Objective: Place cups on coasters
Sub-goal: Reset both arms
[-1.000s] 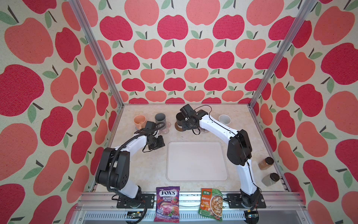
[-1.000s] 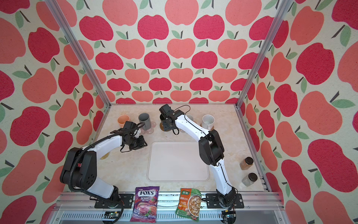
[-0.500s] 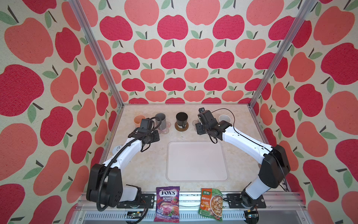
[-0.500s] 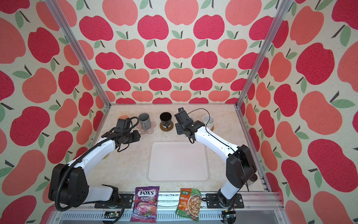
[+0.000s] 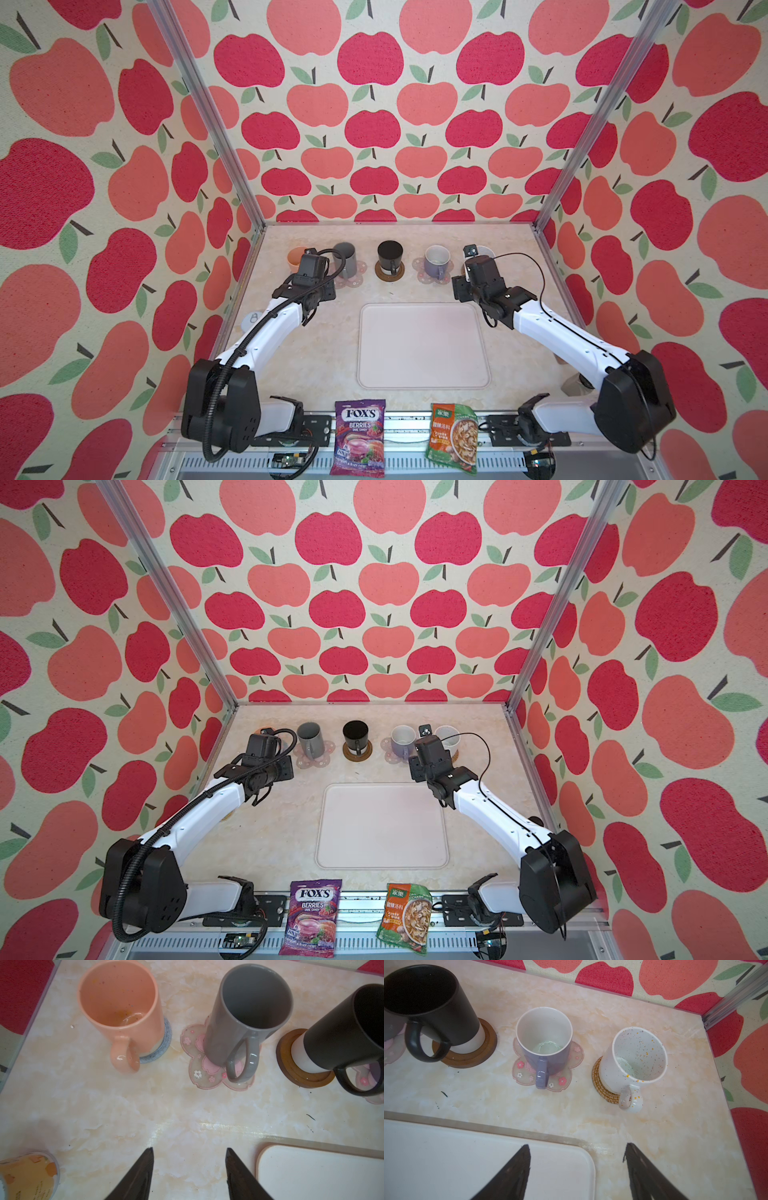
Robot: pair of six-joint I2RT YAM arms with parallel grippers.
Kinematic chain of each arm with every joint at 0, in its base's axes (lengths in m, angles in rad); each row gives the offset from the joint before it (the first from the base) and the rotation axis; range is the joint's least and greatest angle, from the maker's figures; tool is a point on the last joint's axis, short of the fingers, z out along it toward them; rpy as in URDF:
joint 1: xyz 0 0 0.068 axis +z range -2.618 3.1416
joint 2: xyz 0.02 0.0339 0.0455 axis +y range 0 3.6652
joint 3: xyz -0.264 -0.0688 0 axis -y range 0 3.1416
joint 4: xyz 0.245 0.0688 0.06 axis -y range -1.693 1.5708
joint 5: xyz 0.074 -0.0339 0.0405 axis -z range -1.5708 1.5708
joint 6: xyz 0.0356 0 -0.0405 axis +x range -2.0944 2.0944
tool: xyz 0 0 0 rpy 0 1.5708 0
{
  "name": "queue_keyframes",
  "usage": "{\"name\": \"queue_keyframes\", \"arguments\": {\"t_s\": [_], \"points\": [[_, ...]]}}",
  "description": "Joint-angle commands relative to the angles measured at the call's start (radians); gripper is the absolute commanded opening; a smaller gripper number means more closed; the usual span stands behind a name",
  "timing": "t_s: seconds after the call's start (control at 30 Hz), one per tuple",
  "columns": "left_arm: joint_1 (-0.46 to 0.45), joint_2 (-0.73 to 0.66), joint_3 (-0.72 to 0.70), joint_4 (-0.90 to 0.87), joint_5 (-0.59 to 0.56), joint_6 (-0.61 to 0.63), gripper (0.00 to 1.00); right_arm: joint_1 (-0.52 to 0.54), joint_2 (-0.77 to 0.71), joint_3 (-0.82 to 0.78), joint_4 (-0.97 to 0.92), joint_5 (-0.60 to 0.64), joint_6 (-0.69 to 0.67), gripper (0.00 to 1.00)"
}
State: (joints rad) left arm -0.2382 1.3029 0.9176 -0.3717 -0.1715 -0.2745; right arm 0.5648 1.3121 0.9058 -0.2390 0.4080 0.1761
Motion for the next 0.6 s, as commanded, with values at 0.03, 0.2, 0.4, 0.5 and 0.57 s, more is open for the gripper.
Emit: {"name": "queue_keyframes", "arguments": {"t_s": [0.03, 0.2, 0.4, 0.5, 0.57], "points": [[-0.002, -0.056, -0.032, 0.058, -0.154, 0.068, 0.62, -0.060, -0.056, -0.070, 0.129, -0.054, -0.057, 0.75], [0.000, -0.109, -0.120, 0.169, -0.183, 0.081, 0.76, -0.122, -0.101, -0.195, 0.288, -0.016, -0.122, 0.81], [-0.008, -0.195, -0.231, 0.301, -0.240, 0.076, 0.99, -0.204, -0.115, -0.309, 0.426, 0.009, -0.123, 0.87], [-0.006, -0.210, -0.268, 0.345, -0.247, 0.063, 0.99, -0.215, -0.100, -0.375, 0.563, 0.097, -0.180, 0.99], [-0.007, -0.205, -0.283, 0.355, -0.252, 0.054, 0.99, -0.232, -0.097, -0.389, 0.600, 0.182, -0.179, 0.99]]}}
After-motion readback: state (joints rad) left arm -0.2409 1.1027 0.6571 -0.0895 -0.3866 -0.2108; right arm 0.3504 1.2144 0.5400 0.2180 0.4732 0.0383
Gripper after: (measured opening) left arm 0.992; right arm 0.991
